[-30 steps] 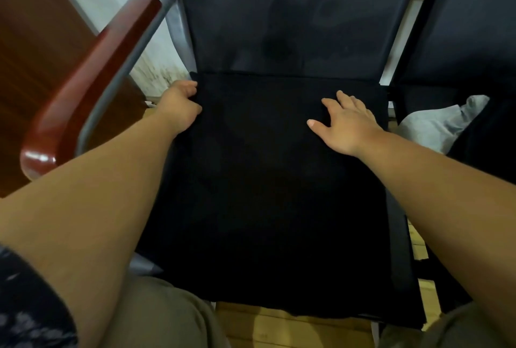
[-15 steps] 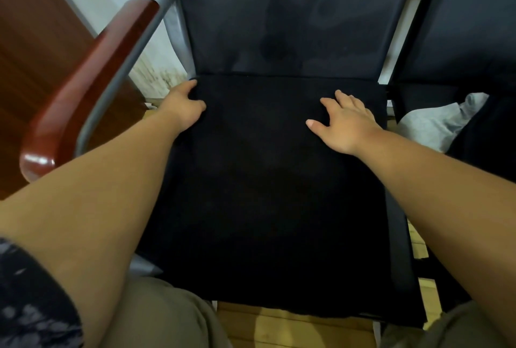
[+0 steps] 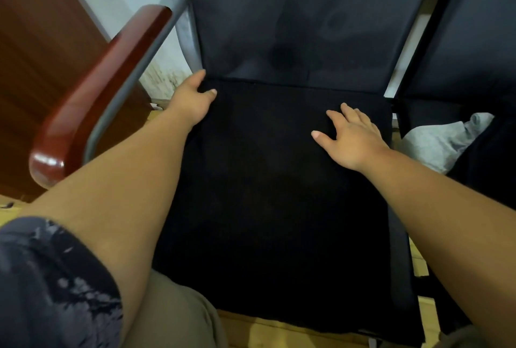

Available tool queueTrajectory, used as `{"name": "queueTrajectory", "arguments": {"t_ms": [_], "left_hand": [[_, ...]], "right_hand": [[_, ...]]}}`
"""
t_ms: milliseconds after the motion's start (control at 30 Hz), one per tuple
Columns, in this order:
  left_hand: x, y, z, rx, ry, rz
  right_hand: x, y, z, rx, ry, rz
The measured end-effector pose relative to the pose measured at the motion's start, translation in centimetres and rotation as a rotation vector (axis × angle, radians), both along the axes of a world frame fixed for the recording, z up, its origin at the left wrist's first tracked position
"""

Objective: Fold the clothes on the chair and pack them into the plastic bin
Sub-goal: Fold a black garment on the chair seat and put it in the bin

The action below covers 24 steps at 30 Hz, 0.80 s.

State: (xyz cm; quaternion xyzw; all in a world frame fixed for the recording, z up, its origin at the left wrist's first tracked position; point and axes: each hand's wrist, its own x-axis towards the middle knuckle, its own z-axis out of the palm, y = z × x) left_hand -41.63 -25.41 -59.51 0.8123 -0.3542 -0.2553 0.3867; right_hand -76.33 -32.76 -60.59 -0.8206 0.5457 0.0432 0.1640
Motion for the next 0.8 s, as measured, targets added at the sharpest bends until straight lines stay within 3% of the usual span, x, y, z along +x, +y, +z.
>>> {"name": "queueTrajectory", "arguments": {"t_ms": [100, 300, 533, 800], "left_hand": [[1.2, -0.1, -0.9, 0.036, -0.041, -0.049], [1.5, 0.3, -1.5, 0.101, 0.046, -0.001], [0.6, -0.4, -0.6, 0.211, -0.018, 0.003], [0.8, -1.6, 0.1, -0.105, 0.194, 0.14]], "right_hand": [[0.0, 0.0, 0.0, -0.006, -0.002, -0.001], [0.2, -0.1, 0.1, -0.004, 0.0, -0.009], [0.3, -0.2, -0.1, -0.011, -0.004, -0.004], [0.1, -0.3, -0.2, -0.035, -0.002, 0.0]]}}
